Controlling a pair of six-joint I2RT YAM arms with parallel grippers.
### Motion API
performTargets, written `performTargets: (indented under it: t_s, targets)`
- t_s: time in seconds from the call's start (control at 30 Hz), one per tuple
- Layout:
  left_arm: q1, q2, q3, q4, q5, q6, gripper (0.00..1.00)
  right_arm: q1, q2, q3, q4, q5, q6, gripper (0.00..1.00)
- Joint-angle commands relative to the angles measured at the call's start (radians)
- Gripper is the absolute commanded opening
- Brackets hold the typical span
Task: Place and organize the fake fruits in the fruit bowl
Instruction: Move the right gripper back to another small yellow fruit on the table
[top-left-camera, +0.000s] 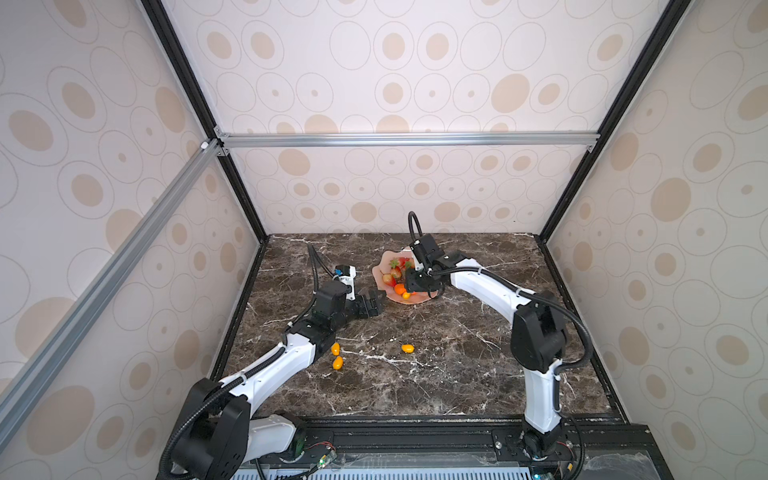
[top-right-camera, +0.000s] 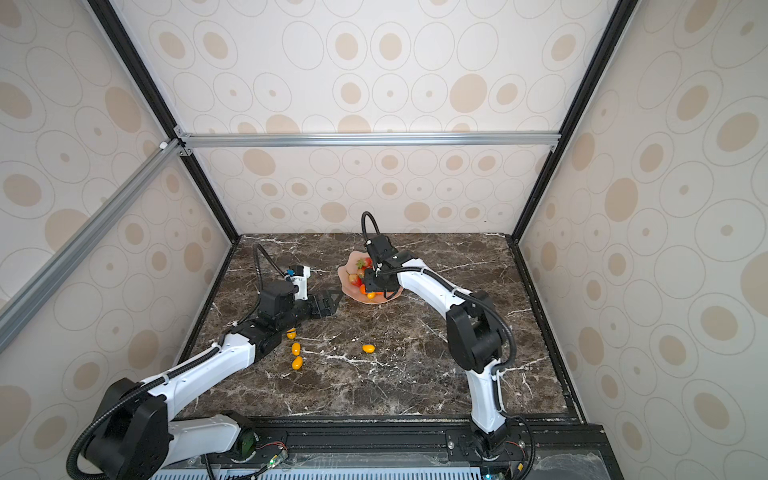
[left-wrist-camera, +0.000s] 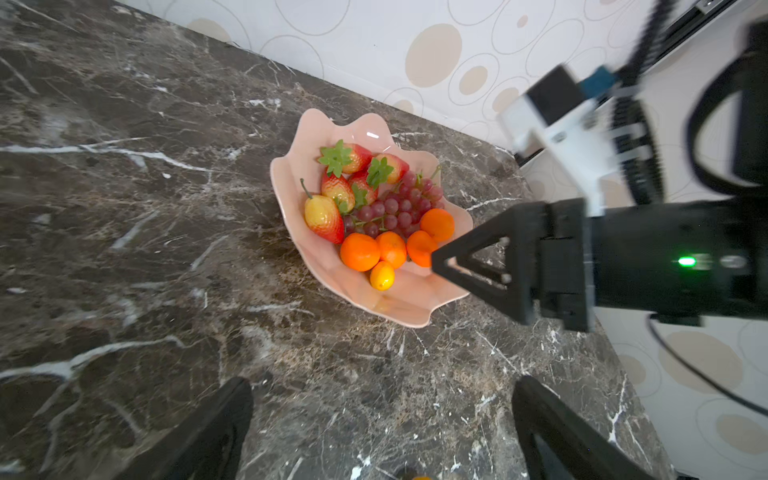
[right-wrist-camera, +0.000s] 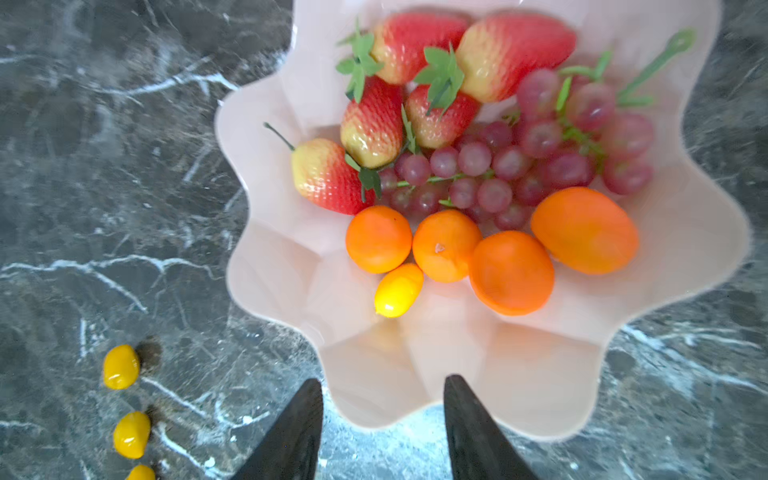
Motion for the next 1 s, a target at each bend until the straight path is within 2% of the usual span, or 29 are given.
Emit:
performTargets:
  t_s: [0.0, 0.07, 0.27, 0.5, 0.6, 0.73, 0.97]
  targets:
    - [-0.011, -0.083, -0.007, -0.131, -0.042, 0.035, 0.98, 0.048, -0.11, -0.129, 0.065, 0.023, -0.085, 0.51]
    - [-0.013, -0.13, -0.054, -0.139, -0.032, 0.026, 0.98, 0.071, -0.174, -0.23, 0.11, 0.018, -0.152, 0.53]
    - [-0.028, -0.231, -0.153, -0.155, 0.005, -0.002, 0.98, 0.082, -0.332, -0.518, 0.295, -0.112, -0.467, 0.56]
    - [-0.084, -0.311, -0.241, -0.124, 0.052, -0.04, 0.98, 0.081, -0.37, -0.636, 0.287, -0.387, -0.897, 0.59]
    - [-0.116, -0.333, -0.271, -0.108, 0.045, -0.052, 0.98, 0.082, -0.343, -0.65, 0.263, -0.456, -1.026, 0.6]
    - [-0.155, -0.355, -0.312, -0.073, 0.041, -0.083, 0.98, 0.074, -0.285, -0.629, 0.201, -0.511, -1.135, 0.6]
    - [-0.19, -0.382, -0.369, -0.051, 0.015, -0.114, 0.98, 0.066, -0.206, -0.607, 0.197, -0.531, -1.196, 0.62]
